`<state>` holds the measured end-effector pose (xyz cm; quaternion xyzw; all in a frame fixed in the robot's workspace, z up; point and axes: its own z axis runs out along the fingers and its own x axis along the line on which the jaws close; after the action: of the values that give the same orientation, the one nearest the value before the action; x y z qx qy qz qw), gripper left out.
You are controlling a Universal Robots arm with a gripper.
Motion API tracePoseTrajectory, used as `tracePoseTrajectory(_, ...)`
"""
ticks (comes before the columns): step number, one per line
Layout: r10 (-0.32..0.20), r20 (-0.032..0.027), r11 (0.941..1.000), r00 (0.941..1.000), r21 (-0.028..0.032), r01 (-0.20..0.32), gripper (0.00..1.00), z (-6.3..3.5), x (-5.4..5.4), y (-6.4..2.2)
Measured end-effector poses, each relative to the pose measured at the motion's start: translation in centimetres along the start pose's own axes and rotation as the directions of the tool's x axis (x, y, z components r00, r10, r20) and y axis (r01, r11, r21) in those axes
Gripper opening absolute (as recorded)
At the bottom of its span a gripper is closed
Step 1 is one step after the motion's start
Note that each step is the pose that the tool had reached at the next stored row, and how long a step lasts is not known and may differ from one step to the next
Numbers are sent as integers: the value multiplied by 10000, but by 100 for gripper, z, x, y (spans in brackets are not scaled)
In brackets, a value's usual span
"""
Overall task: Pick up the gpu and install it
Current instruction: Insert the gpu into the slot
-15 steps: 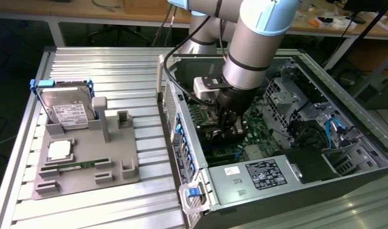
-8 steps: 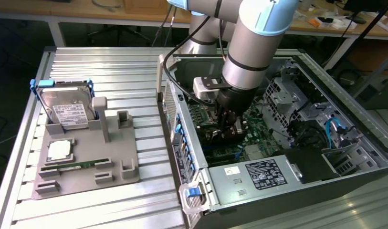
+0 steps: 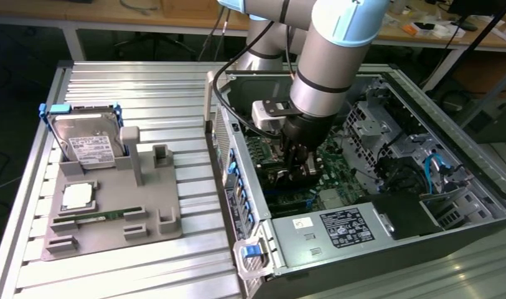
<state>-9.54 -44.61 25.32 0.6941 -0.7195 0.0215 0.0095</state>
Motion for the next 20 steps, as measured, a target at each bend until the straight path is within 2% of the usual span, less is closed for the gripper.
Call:
tracePoseTrajectory(14, -3, -2, 10000, 10000, 0, 3, 27, -1, -13, 0)
tracePoseTrajectory(16, -38, 14, 10000, 10000, 12, 38, 27, 4, -19, -1)
tracePoseTrajectory(20, -92, -1, 10000, 10000, 3, 92, 27, -2, -18, 0)
